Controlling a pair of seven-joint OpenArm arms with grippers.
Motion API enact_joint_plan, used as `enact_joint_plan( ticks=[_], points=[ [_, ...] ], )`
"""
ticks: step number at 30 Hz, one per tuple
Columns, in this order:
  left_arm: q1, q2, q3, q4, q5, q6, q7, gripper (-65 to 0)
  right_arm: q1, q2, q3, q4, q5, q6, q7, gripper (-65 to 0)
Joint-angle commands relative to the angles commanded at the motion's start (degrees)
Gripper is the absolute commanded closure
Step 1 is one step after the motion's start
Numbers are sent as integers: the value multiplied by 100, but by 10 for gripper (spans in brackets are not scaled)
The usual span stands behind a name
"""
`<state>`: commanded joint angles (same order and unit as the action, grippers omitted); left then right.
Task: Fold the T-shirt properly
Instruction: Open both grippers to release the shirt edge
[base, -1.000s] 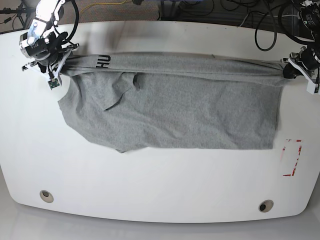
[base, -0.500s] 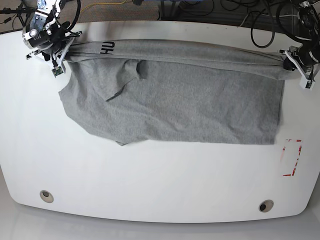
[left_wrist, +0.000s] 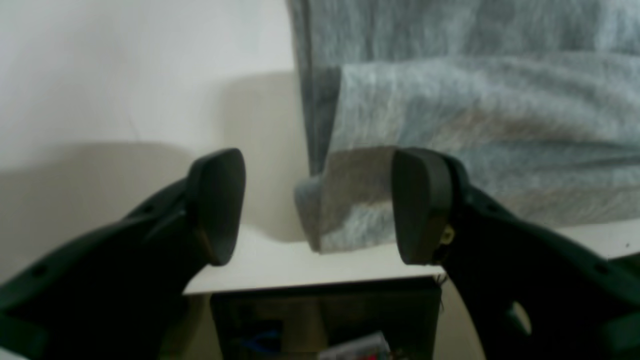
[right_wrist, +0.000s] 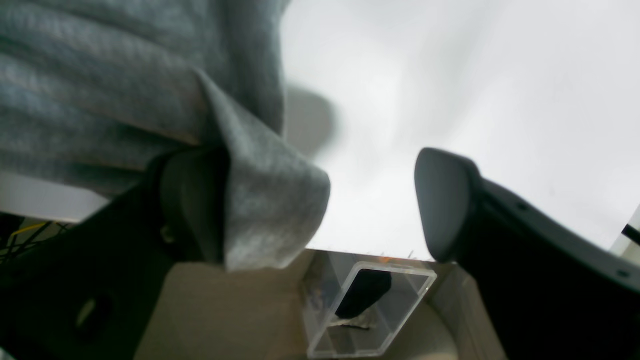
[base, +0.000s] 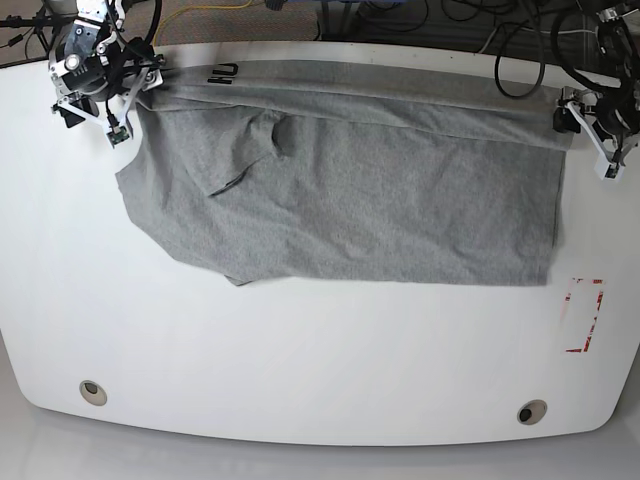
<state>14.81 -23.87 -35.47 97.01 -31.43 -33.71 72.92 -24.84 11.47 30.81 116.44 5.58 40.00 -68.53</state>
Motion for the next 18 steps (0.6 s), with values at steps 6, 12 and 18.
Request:
enact_joint_plan(
  ticks=[6,12,18],
  points=[
    [-44,18,-246,589,-9,0,53,-415,132,44,246,0,607,0,0,-514],
    [-404,114,-255,1002,-299,0,62,-415,404,44,554,-9,1099,0,0,-491],
    [-800,299,-255,985,-369,26,35,-415,782,26,659,-26,1345,0,0,-488]
  ],
)
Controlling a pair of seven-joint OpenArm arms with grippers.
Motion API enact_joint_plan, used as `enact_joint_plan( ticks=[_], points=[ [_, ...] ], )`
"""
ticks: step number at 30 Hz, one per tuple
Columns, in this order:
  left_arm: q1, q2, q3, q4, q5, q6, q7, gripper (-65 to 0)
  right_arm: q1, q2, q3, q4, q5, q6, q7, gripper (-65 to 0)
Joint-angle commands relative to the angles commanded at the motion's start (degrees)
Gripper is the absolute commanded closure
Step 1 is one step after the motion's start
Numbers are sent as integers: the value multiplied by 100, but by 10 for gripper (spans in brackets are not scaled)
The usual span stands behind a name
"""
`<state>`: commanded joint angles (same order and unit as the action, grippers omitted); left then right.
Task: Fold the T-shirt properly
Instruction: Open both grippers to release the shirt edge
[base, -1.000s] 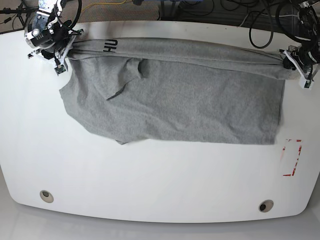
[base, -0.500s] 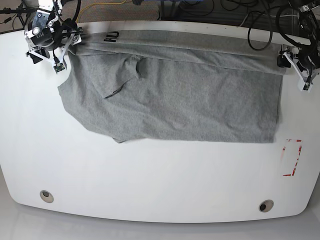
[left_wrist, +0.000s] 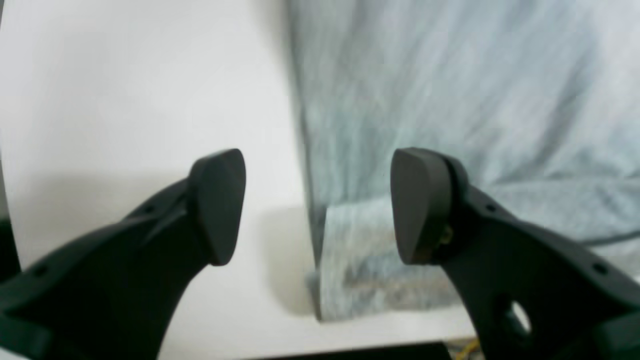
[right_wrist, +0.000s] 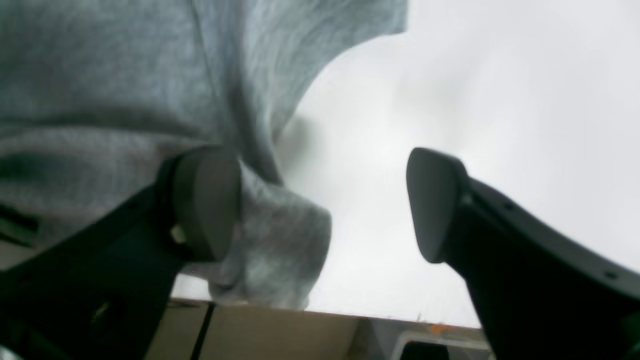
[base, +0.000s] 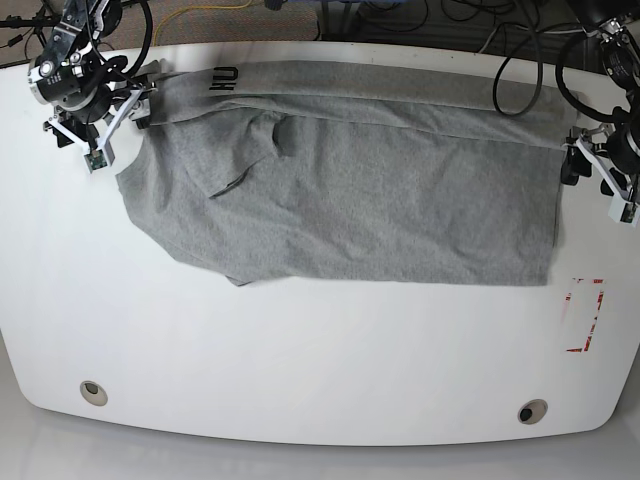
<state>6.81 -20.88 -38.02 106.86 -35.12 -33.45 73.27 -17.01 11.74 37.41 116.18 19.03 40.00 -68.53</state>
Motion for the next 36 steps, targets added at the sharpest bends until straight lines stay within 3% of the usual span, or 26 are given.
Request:
enact_joint_plan(
  ticks=[6,15,19,24,36],
  points=[
    [-123,545,18,9,466,0,0,-414,185,-26,-9,-9,-167,0,-132,-488],
    [-79,914,211,0,1169,-18,-9,-414,-53,18,0,0,-510,0,-237,-488],
    [167,949,273,0,1398,-18,-70,-414,-255,79,0,9,-519,0,-237,-488],
    [527,1073,448,-9,1521,-18,-457,-414,-519,97,0,9,-501,0,-246,-488],
    [1073,1116,844,-554,1618,-9,-1222,-414,-993,211,0,-9,220,0,-475,-488]
  ],
)
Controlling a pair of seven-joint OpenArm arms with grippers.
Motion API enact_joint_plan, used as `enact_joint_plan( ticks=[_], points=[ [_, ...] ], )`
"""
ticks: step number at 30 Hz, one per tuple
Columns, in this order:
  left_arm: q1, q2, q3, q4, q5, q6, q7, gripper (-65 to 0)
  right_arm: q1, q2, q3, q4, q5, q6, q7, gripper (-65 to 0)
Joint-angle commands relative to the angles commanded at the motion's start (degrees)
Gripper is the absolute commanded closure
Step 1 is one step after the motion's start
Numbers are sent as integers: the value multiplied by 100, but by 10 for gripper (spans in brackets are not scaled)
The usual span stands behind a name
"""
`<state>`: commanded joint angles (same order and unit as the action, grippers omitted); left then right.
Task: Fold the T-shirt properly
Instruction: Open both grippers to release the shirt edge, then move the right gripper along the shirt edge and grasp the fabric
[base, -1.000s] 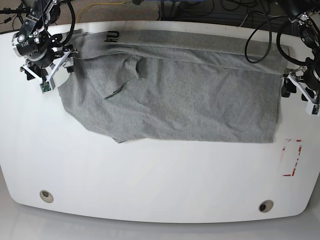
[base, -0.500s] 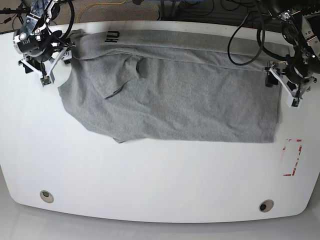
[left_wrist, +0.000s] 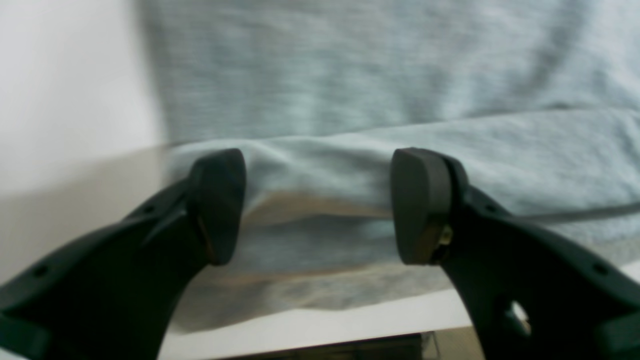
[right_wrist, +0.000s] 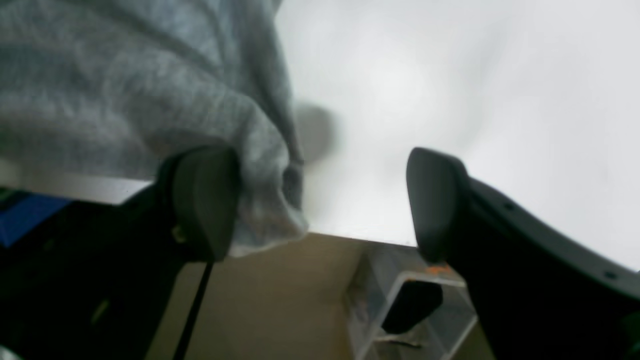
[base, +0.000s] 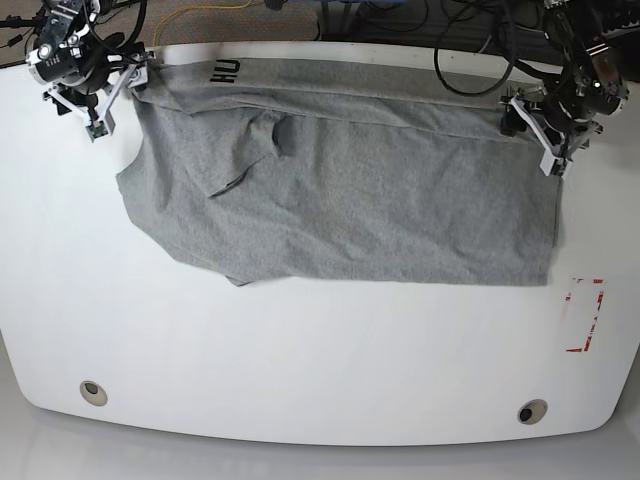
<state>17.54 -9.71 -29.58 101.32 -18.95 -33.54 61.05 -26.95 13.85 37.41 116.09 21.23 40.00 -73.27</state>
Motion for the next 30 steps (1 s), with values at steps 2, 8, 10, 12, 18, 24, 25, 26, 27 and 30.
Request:
enact_joint_plan(
  ticks=[2,8,10,12,18,24,25,26,27,30],
  points=[
    [-9,-9,-9,-211,0,0,-53,-414,-18,0,0,0,35,0,0,-488],
    [-18,-70,-18,-800,0,0,-413,-372,-114,9,-26,-9,35,0,0,-488],
    [0,-176,9,-835,0,0,-475,-353,-123,9,-35,-9,44,0,-18,-488],
    [0,-211,9,-862,-9,0,-466,-338,-123,9,-18,-9,141,0,-79,-488],
    [9,-246,-9,-879,-9,0,-466,-326,-105,246,-26,-9,765,0,-457,-488],
    [18,-396,-26,-897,0,0,-466,-326,-88,325,0,-18,958,0,-510,-488],
    [18,-431,-26,-897,0,0,-466,-326,-70,343,0,-26,958,0,-510,-488],
    [18,-466,-26,-905,0,0,-475,-328,-26,396,0,-26,958,0,-510,-488],
    [18,-484,-26,-923,0,0,-484,-328,-9,431,0,-53,958,0,-510,-488],
    [18,-519,-123,-1002,0,0,-484,-328,88,475,105,-185,967,0,-501,-488]
  ],
)
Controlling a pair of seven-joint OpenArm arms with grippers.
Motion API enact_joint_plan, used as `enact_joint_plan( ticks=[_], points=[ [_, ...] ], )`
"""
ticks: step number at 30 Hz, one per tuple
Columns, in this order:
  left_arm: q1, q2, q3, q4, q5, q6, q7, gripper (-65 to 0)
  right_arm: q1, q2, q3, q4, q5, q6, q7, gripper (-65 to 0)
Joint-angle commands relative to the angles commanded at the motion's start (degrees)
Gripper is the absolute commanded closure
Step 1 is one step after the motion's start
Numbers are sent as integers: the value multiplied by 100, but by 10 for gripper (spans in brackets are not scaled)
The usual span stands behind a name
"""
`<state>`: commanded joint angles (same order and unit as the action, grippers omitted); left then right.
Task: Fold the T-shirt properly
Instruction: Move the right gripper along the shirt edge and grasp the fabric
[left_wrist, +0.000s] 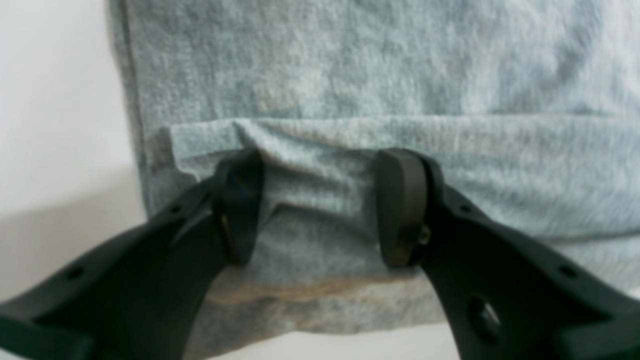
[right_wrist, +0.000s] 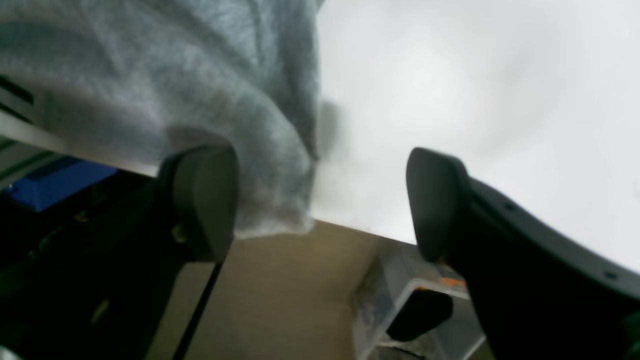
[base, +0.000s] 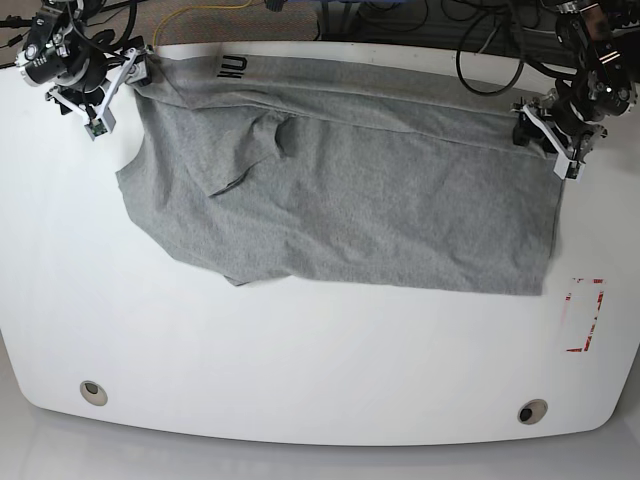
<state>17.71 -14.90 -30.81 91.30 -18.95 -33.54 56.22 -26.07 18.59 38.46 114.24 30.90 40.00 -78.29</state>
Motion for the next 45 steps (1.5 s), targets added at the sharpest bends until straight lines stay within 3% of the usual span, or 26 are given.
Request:
enact_joint_plan(
  ticks=[5,10,21,35,45],
  points=[
    [-26,-132,-255,-79,0,0,9,-329,413,-9,448,-466,-18,0,0,-488],
    [-35,-141,-264,-62,0,-9,18,-328,615,-9,431,-870,-9,0,-18,-488],
    [-18,-141,-255,-62,0,-9,18,-326,448,-369,431,-220,62,0,-171,-488],
    [-35,-141,-246,-79,0,-9,9,-326,158,-185,431,-62,1240,0,-171,-488],
    [-35,-141,-237,-79,0,-9,9,-326,1046,-633,413,-598,1020,0,-171,-488]
  ],
)
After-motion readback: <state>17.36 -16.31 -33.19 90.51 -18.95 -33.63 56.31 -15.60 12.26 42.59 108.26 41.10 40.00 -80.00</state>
